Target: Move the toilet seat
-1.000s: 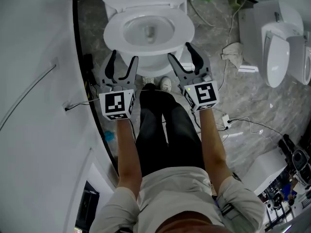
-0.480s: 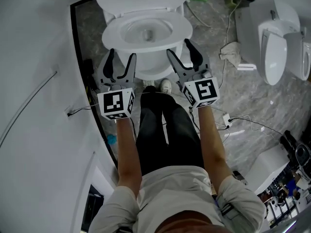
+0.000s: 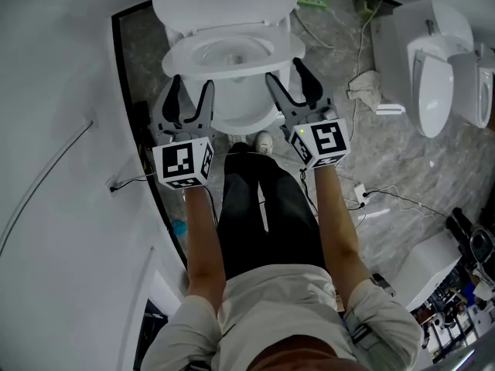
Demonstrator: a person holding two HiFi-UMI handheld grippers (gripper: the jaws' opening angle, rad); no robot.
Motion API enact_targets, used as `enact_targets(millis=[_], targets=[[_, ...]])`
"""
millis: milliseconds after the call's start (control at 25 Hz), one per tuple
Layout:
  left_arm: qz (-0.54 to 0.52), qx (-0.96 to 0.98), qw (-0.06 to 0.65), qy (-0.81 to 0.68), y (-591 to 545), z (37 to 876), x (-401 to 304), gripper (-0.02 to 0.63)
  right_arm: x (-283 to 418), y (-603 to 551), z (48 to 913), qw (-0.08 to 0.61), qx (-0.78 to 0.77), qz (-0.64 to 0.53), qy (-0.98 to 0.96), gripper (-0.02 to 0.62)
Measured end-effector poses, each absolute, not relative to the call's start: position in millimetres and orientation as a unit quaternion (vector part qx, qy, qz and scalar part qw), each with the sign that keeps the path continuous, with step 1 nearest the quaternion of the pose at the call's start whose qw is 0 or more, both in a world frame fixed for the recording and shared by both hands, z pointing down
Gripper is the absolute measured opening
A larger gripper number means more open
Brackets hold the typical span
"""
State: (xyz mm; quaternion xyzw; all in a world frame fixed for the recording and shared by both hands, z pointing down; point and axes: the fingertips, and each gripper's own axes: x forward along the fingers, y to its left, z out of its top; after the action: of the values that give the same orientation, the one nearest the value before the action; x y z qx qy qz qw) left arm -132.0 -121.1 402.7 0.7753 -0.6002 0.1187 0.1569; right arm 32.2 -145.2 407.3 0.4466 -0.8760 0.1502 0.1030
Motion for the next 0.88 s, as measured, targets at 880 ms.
enact_targets(millis=[880], targets=[[0.083,0.785,0.147,-0.596,-177,378,-147,0.229,28,-203,386,0.081,0.482,0.144,-0.86,0.245]])
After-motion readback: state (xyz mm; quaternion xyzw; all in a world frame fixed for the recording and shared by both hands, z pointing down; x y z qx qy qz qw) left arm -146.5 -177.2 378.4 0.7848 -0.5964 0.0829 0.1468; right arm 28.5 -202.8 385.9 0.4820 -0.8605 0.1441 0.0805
